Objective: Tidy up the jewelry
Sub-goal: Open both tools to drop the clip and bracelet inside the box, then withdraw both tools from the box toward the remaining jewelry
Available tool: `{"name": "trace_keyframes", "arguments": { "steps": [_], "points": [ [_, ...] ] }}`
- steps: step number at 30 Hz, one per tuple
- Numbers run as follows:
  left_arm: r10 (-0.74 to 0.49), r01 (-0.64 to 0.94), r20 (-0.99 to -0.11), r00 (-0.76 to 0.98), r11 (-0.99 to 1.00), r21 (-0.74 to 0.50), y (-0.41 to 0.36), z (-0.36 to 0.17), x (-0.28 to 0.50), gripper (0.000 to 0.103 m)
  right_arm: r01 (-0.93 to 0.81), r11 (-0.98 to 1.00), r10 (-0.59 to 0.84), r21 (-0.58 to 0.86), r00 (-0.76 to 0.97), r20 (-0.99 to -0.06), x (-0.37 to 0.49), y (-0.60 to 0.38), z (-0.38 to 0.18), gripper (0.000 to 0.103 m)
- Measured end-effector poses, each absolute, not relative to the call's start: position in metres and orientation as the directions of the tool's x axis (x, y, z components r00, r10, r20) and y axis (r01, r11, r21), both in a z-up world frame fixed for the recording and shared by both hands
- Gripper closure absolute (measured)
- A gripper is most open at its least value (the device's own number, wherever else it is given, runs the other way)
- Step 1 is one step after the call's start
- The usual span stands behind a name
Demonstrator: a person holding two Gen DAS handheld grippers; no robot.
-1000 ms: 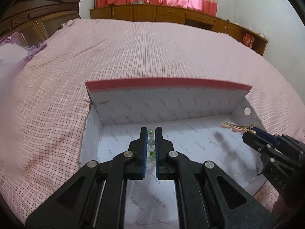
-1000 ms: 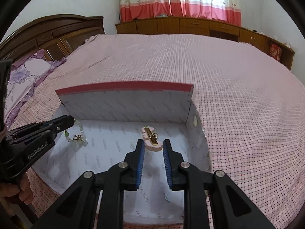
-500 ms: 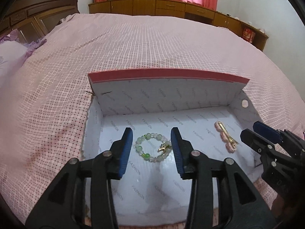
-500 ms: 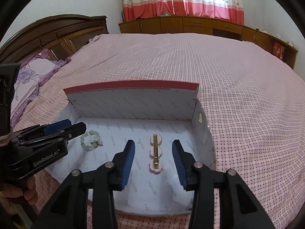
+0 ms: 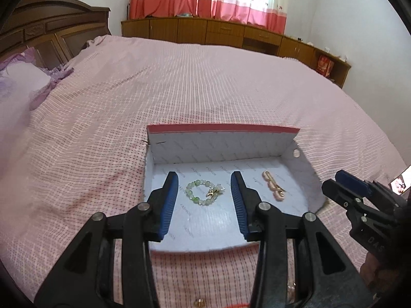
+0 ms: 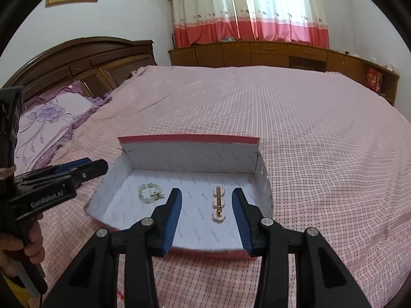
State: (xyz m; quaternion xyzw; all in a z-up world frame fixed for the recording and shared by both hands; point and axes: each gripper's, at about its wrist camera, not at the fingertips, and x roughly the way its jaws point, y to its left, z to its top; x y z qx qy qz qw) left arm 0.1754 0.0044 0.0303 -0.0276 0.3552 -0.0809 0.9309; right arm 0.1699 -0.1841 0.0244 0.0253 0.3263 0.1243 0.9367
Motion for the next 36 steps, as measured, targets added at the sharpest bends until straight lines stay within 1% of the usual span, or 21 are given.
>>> {"name": "trace_keyframes", "arguments": {
  "steps": [6,17,27,36],
  "points": [
    [-0.158,0.134,-0.638,0.754,0.987,-0.086,0.008,0.043,0.145,0.069,-0.229,0.96,0.278,0.159,0.765,-0.581,0.142,-0.184,0.037,0.059],
    [-0.175,0.121,-0.645,0.744,0.984,-0.128,0.024,0.038,0.099,0.069,-0.266,0.947,0.321,0.18,0.755,-0.572,0.091,-0.183,0.039,0.059],
    [-0.16,0.109,-0.682,0.713,0.987,-0.117,0.034,0.023,0.067,0.069,-0.266,0.947,0.32,0.179,0.733,-0.6,0.056,-0.182,0.021,0.059],
    [-0.161,0.102,-0.744,0.648,0.987,-0.124,0.035,-0.008,0.055,0.069,-0.267,0.95,0.307,0.163,0.698,-0.647,0.04,-0.177,-0.002,0.059]
  ]
}}
